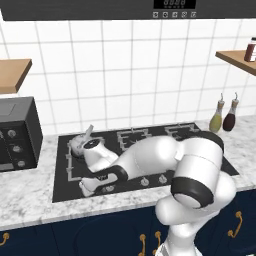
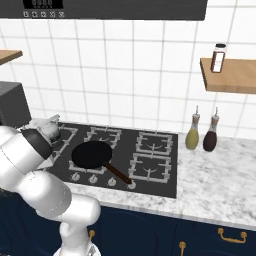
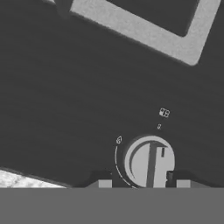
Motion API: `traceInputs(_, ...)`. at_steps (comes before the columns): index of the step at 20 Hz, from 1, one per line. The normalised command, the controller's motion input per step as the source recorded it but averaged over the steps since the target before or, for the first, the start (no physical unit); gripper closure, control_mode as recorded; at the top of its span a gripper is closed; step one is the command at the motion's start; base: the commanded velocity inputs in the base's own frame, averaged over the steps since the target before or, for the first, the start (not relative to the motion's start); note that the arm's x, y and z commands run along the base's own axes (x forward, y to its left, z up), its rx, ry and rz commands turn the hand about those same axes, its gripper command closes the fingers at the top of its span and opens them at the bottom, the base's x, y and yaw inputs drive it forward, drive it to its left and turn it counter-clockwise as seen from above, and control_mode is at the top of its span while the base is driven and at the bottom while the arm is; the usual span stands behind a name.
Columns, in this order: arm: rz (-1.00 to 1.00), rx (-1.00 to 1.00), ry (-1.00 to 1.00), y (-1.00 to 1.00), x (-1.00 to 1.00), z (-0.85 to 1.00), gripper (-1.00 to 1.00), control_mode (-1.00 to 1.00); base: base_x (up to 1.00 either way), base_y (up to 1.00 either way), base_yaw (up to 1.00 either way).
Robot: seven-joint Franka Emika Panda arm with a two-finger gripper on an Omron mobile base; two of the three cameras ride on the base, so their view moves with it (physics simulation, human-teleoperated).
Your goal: Pick the kettle from the counter and place it on a stove burner. Then turn the burner on.
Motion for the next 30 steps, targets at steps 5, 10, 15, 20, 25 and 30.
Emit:
traceInputs(5, 0.45, 0.00, -0.01, -0.13, 0.00, -0.47, 1.00, -1.00, 0.00, 0.00, 0.00)
traceInputs(10, 0.47, 0.00, -0.04, -0.20, 0.00, -0.47, 1.00, -1.00, 0.00, 0.00, 0.00)
traceInputs(15, 0.47, 0.00, -0.06, -0.21, 0.00, -0.44, 1.00, -1.00, 0.00, 0.00, 0.00)
traceInputs(20, 0.39, 0.06, -0.09, -0.26, 0.00, -0.43, 1.00, -1.00, 0.00, 0.00, 0.00)
traceInputs(25, 0.03, 0.61, -0.08, -0.66, 0.00, -0.33, 1.00, -1.00, 0.00, 0.00, 0.00)
traceInputs(30, 0.00, 0.82, -0.06, -0.70, 0.00, -0.07, 1.00, -1.00, 0.00, 0.00, 0.00)
